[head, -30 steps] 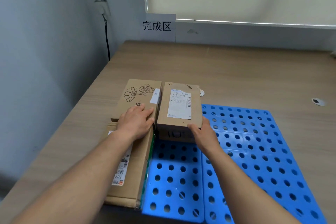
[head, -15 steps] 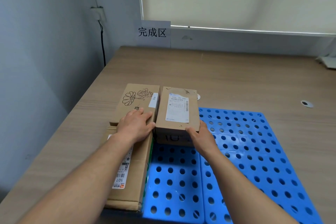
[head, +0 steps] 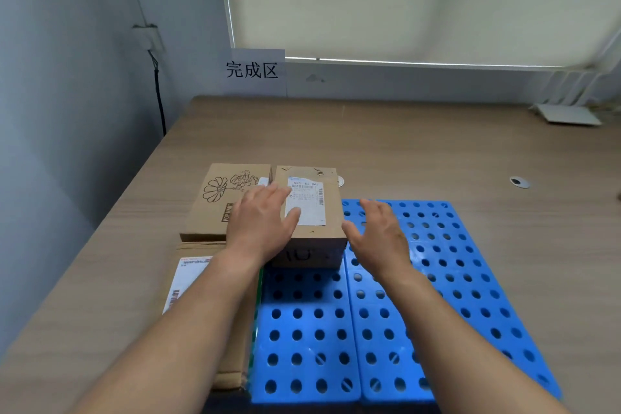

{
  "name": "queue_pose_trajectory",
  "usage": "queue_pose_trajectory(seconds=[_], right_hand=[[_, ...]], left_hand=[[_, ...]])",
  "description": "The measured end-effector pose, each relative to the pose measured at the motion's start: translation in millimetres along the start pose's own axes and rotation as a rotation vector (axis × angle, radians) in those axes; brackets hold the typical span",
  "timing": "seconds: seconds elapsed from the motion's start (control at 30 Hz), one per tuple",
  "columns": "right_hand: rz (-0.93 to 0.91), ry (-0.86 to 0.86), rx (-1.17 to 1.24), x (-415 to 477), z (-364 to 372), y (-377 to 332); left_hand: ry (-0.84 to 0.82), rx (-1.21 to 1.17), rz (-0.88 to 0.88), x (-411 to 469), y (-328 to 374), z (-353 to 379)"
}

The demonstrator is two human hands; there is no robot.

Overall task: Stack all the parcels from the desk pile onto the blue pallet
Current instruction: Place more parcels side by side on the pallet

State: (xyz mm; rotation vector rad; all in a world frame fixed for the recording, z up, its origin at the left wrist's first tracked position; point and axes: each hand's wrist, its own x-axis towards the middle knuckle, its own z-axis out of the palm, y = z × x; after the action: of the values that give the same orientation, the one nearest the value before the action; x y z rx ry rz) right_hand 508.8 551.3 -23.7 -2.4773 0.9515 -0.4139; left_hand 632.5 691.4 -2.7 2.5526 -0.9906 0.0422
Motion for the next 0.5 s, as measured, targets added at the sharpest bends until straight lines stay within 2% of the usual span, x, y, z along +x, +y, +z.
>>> queue_pose_trajectory(seconds=[0.13,0.27,0.5], right_hand=[[-0.043,0.110,-0.111,-15.4,-18.4,17.2],[-0.040,0.203,-0.186,-33.2,-34.5,51.6],[-0.097,0.343,-0.273,-70.6,-61.7,110.6]], left_hand=[[0.096,-0.169,0.125,-15.5,35.7,17.6],[0.081,-0.288,0.205,-37.4,74.4,40.2],[0.039,-0.264,0.279,-72.0,139.5,70.9]])
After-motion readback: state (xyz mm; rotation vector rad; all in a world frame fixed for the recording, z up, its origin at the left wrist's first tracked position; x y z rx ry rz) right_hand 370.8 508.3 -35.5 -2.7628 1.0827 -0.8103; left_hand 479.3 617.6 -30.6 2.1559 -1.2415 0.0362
